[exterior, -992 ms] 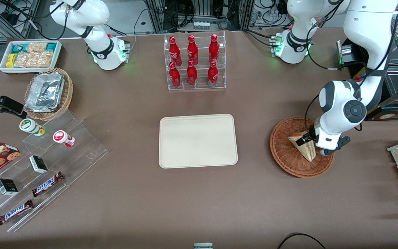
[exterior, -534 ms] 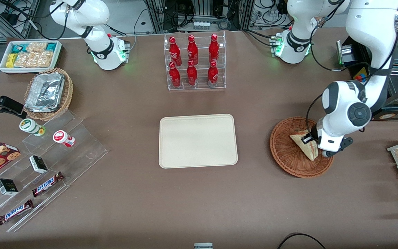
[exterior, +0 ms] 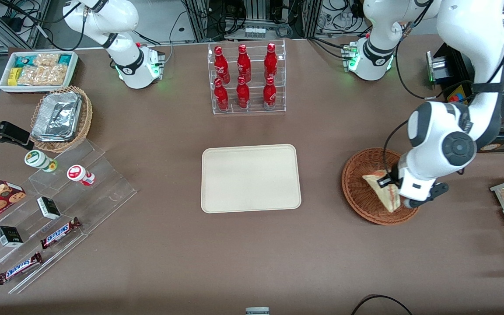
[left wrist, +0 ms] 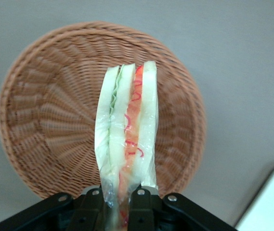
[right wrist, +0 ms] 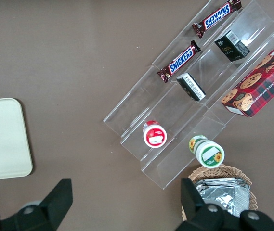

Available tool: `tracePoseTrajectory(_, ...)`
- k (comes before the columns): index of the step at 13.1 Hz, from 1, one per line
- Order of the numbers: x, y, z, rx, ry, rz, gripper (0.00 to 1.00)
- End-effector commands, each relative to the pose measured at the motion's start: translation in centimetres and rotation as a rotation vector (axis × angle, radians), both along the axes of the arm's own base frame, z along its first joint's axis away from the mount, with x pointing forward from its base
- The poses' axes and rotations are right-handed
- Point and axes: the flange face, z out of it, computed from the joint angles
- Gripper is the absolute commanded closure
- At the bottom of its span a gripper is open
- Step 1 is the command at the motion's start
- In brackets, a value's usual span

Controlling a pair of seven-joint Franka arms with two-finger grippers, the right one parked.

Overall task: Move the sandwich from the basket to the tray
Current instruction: 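Carry the held sandwich with the left gripper over the cream tray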

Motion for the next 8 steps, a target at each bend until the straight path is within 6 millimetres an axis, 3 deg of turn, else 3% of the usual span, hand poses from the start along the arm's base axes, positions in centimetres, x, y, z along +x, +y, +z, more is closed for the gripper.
tracePoseTrajectory(1, 1.5, -5.4, 0.4, 0.005, 0.032, -0.108, 1.00)
tracePoseTrajectory(8, -0.5, -21.4, -1.1, -0.016, 0.021, -0.314, 1.00)
